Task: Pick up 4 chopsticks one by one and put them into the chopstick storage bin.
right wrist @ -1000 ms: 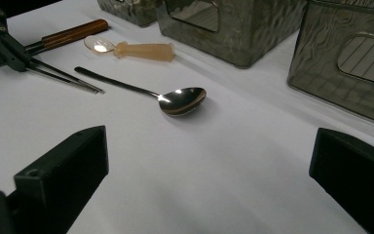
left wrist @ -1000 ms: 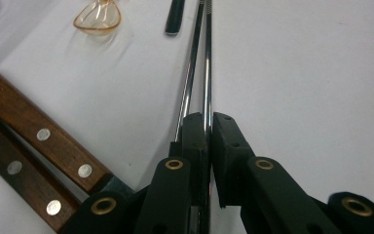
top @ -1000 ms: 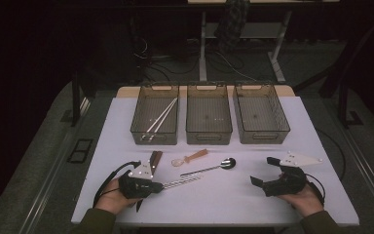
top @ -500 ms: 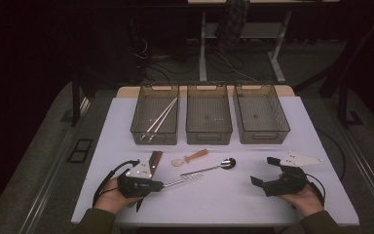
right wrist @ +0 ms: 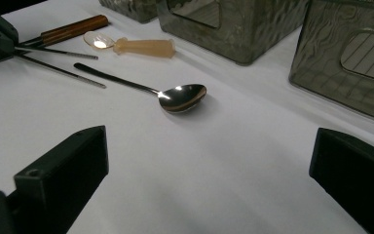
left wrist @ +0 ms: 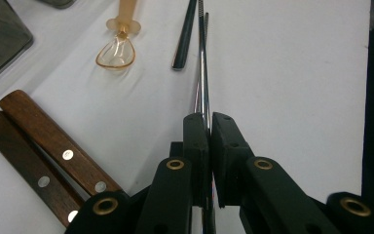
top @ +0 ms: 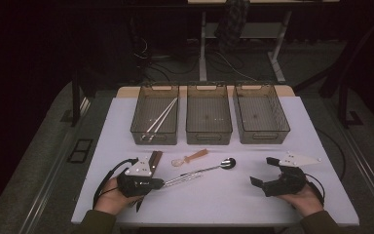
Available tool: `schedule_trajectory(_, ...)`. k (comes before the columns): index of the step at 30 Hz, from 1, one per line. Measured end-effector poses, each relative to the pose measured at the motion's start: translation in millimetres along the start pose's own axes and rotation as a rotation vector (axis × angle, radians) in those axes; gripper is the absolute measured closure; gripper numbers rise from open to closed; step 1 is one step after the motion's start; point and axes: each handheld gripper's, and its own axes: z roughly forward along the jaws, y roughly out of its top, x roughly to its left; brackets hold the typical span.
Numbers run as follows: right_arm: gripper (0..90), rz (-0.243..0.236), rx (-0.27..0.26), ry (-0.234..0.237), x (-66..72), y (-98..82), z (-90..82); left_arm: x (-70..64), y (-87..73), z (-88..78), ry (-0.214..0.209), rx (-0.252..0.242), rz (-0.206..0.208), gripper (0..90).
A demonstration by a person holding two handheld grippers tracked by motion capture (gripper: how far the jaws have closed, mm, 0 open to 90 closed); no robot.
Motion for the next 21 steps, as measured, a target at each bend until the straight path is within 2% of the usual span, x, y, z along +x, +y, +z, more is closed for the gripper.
schedule_trajectory(7, 0.4, 0.001, 0.004, 0.0, -1.2, -0.8, 0.6, 2.5, 0.5, -4.9, 0.032, -0.023, -0.066, 84.7)
schedule_trajectory(14, 0.4, 0.001, 0.004, 0.001, -1.0, -0.9, 0.5, 6.5, -0.4, -9.6, 0.066, -0.039, -0.11, 84.7)
schedule_trajectory(21, 0.4, 0.001, 0.003, -0.002, -1.4, -1.1, 0.7, 9.7, -0.2, -16.9, 0.088, -0.085, -0.149, 84.7)
